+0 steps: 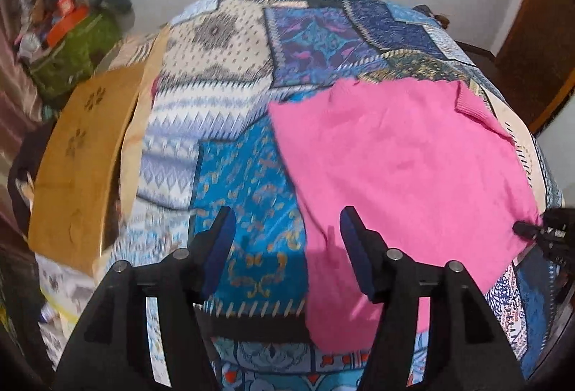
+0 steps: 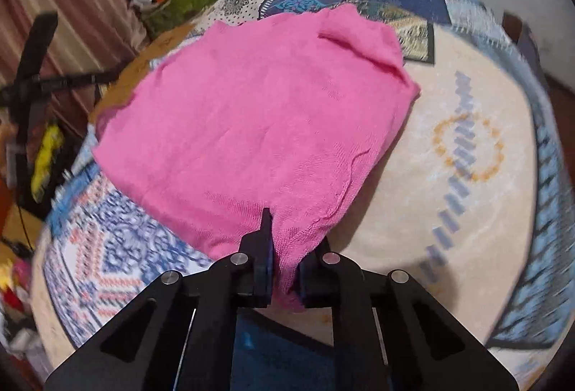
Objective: Fold small clothes
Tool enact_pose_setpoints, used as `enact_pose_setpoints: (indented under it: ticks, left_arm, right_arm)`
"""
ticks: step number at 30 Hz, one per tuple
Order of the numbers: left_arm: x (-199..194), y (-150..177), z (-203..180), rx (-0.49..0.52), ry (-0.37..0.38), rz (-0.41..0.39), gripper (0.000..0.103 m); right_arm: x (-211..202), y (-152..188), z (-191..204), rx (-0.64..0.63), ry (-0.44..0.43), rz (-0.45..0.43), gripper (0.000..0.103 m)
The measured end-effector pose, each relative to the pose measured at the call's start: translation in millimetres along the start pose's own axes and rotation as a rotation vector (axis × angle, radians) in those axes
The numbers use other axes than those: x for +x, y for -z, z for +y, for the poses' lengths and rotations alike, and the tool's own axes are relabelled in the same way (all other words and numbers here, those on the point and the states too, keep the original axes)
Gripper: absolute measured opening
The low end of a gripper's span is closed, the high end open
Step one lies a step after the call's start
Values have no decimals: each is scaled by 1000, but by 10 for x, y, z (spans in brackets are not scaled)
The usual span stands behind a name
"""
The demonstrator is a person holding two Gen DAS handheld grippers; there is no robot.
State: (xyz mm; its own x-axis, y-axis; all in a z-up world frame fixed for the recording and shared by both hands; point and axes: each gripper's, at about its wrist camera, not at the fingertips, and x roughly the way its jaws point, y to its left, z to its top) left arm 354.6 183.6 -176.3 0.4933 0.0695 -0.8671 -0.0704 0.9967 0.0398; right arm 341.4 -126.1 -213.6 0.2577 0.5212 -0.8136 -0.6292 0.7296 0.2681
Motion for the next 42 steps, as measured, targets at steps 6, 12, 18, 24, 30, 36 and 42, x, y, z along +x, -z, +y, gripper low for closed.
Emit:
enact_pose_setpoints:
  ticks: [6, 12, 18, 24, 30, 36, 42]
  left_arm:
    - [117, -137, -243, 84, 38, -5, 65]
    - [401, -370, -379, 80, 101, 16, 66]
    - [834, -590, -405, 69, 97, 58, 66]
    - [1035, -622, -347, -49, 256, 20, 35]
    - [839, -442, -388, -16, 255, 24, 10]
    - [415, 174, -199, -25, 234, 89, 10]
    - [-87, 940, -241, 20, 236, 111, 10]
  right_arm:
    - [-189, -270, -499, 13, 152, -31, 8]
    - [-478, -415, -816, 112, 335, -165, 25]
    - [-639, -219, -713, 118, 299, -199, 48]
    - [-461, -88, -513, 135, 188, -131, 48]
    - [-230, 17, -186, 139, 75, -66, 48]
    - [-133, 103, 185, 125, -12, -36, 55]
    - [-196, 262, 424, 121, -48, -29, 55]
